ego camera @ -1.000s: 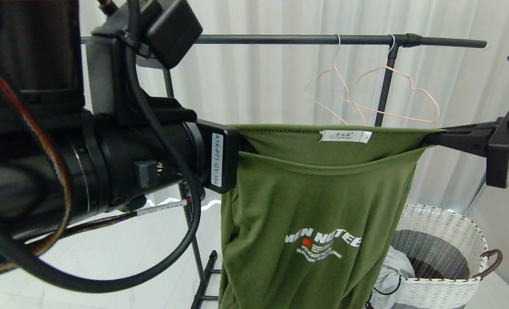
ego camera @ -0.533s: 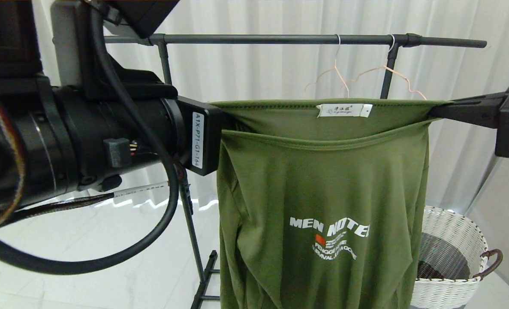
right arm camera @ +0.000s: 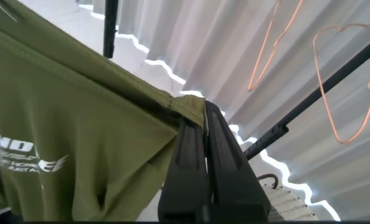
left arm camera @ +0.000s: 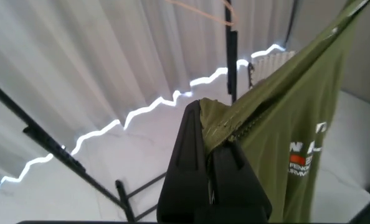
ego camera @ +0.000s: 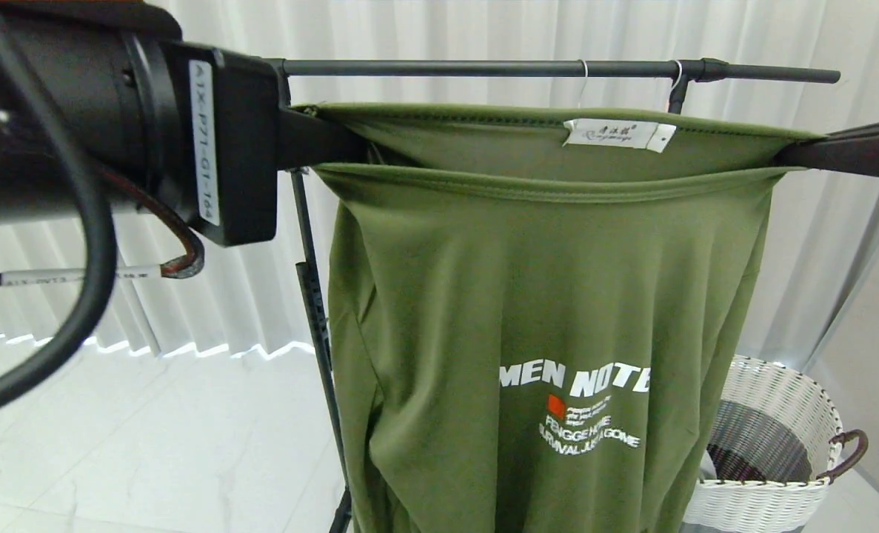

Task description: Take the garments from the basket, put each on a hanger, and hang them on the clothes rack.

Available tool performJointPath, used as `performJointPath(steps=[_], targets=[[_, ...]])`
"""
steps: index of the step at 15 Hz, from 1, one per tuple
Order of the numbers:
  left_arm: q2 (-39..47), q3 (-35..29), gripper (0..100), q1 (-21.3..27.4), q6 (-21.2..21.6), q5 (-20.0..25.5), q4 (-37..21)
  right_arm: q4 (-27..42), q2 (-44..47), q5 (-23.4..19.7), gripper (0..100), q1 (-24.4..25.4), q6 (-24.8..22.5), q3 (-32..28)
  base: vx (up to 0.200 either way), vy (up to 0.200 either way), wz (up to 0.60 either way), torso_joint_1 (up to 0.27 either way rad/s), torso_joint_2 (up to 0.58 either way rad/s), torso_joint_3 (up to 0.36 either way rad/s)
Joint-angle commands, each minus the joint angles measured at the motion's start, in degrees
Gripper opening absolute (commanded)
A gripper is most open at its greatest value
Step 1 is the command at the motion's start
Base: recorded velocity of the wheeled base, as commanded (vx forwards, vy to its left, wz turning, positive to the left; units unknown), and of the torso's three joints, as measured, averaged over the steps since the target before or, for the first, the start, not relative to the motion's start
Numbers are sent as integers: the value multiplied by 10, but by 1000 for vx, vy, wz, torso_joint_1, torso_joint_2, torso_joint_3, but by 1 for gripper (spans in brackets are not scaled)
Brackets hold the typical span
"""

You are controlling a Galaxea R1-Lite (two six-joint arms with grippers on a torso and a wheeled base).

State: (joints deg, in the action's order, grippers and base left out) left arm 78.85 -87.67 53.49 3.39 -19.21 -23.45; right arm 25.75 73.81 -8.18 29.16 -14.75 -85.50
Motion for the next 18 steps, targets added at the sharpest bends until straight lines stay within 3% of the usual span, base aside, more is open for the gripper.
performJointPath(steps=[1,4,6,9,11,12,16,18], targets=[[-2,-7,0,7,0,2,-1,1,-1,2,0,-1,0,-3,0,0,0,0,0,0],[5,-17,0,7,0,40,-1,55,-18,2,0,-10,0,-11,0,0,0,0,0,0],[33,-40,0,4,-1,47,1,157,-54,-19,0,-11,1,-31,0,0,0,0,0,0],[78,-79,0,4,0,46,33,249,-95,-132,0,-4,0,-31,0,0,0,0,0,0],[94,-95,0,4,0,48,33,268,-104,-159,0,32,0,-29,0,0,0,0,0,0],[97,-96,0,4,0,48,33,271,-106,-158,0,65,0,-27,0,0,0,0,0,0],[92,-86,0,-1,-1,48,31,270,-103,-146,0,68,0,-28,0,0,0,0,0,0],[78,-57,0,-11,-9,47,25,267,-92,-70,0,67,-1,-29,0,0,0,0,0,0]])
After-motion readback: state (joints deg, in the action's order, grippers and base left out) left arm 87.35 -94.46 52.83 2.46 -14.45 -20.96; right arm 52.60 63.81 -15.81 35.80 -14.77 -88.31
